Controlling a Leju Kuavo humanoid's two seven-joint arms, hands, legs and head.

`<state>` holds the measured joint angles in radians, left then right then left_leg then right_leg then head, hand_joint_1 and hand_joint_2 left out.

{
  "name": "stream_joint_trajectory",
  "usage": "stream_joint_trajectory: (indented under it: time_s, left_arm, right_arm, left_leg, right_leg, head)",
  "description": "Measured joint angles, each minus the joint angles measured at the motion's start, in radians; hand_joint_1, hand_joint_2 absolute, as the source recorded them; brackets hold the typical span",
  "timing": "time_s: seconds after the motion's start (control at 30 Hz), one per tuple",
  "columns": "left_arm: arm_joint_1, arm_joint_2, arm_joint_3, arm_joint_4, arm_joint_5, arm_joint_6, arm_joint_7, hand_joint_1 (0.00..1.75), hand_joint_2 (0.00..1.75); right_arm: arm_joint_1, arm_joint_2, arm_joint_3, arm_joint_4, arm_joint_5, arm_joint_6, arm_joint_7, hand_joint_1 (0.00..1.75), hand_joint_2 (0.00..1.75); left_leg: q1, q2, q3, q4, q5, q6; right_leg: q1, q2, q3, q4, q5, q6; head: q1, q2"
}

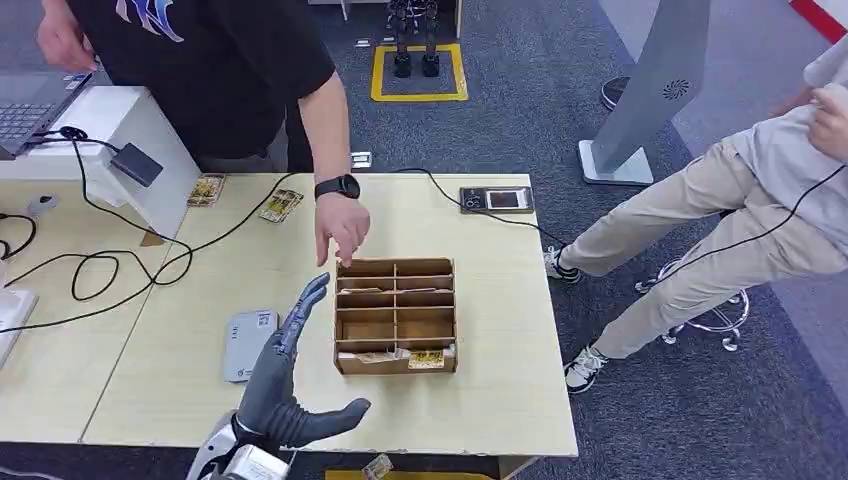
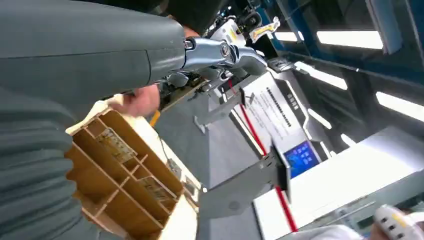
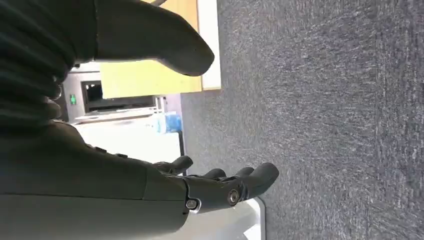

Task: Pass the card to the sensor for recognition and then transmit it.

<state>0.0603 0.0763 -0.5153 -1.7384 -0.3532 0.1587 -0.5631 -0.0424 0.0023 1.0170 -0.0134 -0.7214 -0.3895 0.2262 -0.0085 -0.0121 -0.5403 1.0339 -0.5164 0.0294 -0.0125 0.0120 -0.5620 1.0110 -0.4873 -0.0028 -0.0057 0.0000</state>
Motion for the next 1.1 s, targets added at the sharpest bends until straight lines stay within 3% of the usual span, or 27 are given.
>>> stream_joint_trajectory:
  time_s: [0.23,0.33,0.5,0.63,0.77,0.9,1.1]
  left_arm:
    - [-0.047,0.030,-0.059,0.086,-0.153,0.123,0.076,0.00,1.75]
    - [-0.058,0.039,-0.075,0.116,-0.176,0.136,0.087,0.00,1.75]
    - [-0.091,0.051,-0.112,0.166,-0.326,0.204,0.169,0.00,1.75]
    - [-0.113,0.058,-0.132,0.199,-0.366,0.222,0.194,0.00,1.75]
    - [-0.142,0.069,-0.163,0.244,-0.456,0.256,0.271,0.00,1.75]
    - [-0.166,0.077,-0.185,0.282,-0.504,0.282,0.308,0.00,1.75]
    - [-0.195,0.083,-0.205,0.356,-0.683,0.385,0.421,0.00,1.75]
  right_arm:
    - [-0.003,-0.001,0.043,0.000,-0.032,0.001,0.005,0.00,1.75]
    - [-0.003,-0.002,0.053,0.000,-0.034,0.001,0.006,0.00,1.75]
    - [-0.004,-0.005,0.075,0.000,-0.050,0.002,0.008,0.00,1.75]
    - [-0.004,-0.006,0.088,0.000,-0.053,0.005,0.009,0.00,1.75]
    - [-0.005,-0.008,0.105,0.000,-0.068,0.013,0.015,0.00,1.75]
    - [-0.006,-0.009,0.123,0.000,-0.080,0.016,0.017,0.00,1.75]
    - [-0.009,-0.014,0.156,-0.001,-0.107,0.018,0.022,0.00,1.75]
  left_leg:
    - [0.000,0.000,0.000,0.000,0.000,0.000]
    - [0.000,0.000,0.000,0.000,0.000,0.000]
    - [0.000,0.000,0.000,0.000,0.000,0.000]
    - [0.000,0.000,0.000,0.000,0.000,0.000]
    - [0.000,0.000,0.000,0.000,0.000,0.000]
    - [0.000,0.000,0.000,0.000,0.000,0.000]
    - [0.000,0.000,0.000,0.000,0.000,0.000]
  right_leg:
    - [0.000,0.000,0.000,0.000,0.000,0.000]
    - [0.000,0.000,0.000,0.000,0.000,0.000]
    - [0.000,0.000,0.000,0.000,0.000,0.000]
    - [0.000,0.000,0.000,0.000,0.000,0.000]
    - [0.000,0.000,0.000,0.000,0.000,0.000]
    - [0.000,0.000,0.000,0.000,0.000,0.000]
    - [0.000,0.000,0.000,0.000,0.000,0.000]
  head:
    - [0.000,0.000]
    - [0.000,0.000]
    - [0.000,0.000]
    - [0.000,0.000]
    - [0.000,0.000]
    - [0.000,0.000]
    - [0.000,0.000]
